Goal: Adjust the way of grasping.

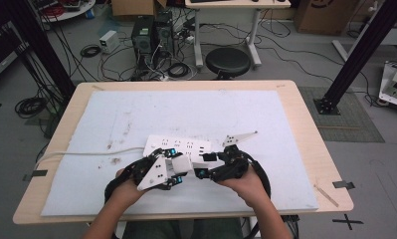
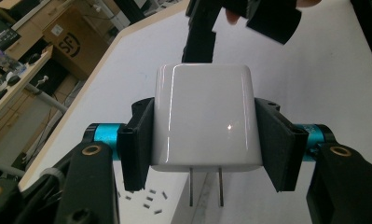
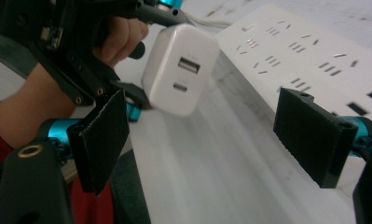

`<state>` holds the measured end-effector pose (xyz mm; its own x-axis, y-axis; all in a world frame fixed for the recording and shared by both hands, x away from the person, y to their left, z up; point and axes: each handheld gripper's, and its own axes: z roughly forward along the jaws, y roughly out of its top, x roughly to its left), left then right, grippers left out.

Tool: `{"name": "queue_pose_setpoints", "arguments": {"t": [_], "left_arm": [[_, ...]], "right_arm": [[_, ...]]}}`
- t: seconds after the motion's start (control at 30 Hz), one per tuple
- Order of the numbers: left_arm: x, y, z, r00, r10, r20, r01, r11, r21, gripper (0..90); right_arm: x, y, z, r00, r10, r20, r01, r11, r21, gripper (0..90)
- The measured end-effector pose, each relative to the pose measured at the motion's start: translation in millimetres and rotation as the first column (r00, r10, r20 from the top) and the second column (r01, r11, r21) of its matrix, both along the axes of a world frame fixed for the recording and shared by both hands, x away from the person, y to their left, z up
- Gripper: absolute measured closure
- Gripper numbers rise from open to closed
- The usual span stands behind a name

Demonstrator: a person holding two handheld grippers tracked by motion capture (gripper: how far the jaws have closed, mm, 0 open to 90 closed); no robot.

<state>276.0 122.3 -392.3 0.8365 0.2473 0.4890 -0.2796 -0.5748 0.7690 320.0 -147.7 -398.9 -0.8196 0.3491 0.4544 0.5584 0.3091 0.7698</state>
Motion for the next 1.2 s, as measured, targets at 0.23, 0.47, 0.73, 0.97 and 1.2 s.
{"name": "queue_pose_setpoints", "arguments": {"t": [0.23,0.47,0.73,0.97,1.2], "left_arm": [[-7.3,-7.5,-3.2,0.9999,-0.010,0.014,0.010,0.9997,-0.022,42.5],[-11.1,-16.0,-2.9,0.9993,-0.018,0.033,0.019,0.9997,-0.018,42.5],[-11.7,-20.8,-0.1,0.9984,-0.027,0.049,0.029,0.9992,-0.028,42.5],[-12.6,-22.7,-0.5,0.9975,-0.026,0.066,0.028,0.9995,-0.016,42.5],[-10.4,-25.7,-1.8,0.9992,-0.018,0.035,0.018,0.9998,-0.001,41.2]], "right_arm": [[1.7,14.0,-8.1,0.9976,0.041,-0.055,-0.037,0.997,0.073,24.0],[4.9,18.3,-11.5,0.9936,0.074,-0.085,-0.063,0.989,0.134,32.3],[4.7,15.1,-12.0,0.9898,0.100,-0.102,-0.082,0.982,0.170,46.0],[4.9,15.7,-14.4,0.9885,0.117,-0.096,-0.099,0.979,0.180,54.4],[4.4,14.6,-14.0,0.9880,0.122,-0.095,-0.105,0.980,0.168,60.6]]}}
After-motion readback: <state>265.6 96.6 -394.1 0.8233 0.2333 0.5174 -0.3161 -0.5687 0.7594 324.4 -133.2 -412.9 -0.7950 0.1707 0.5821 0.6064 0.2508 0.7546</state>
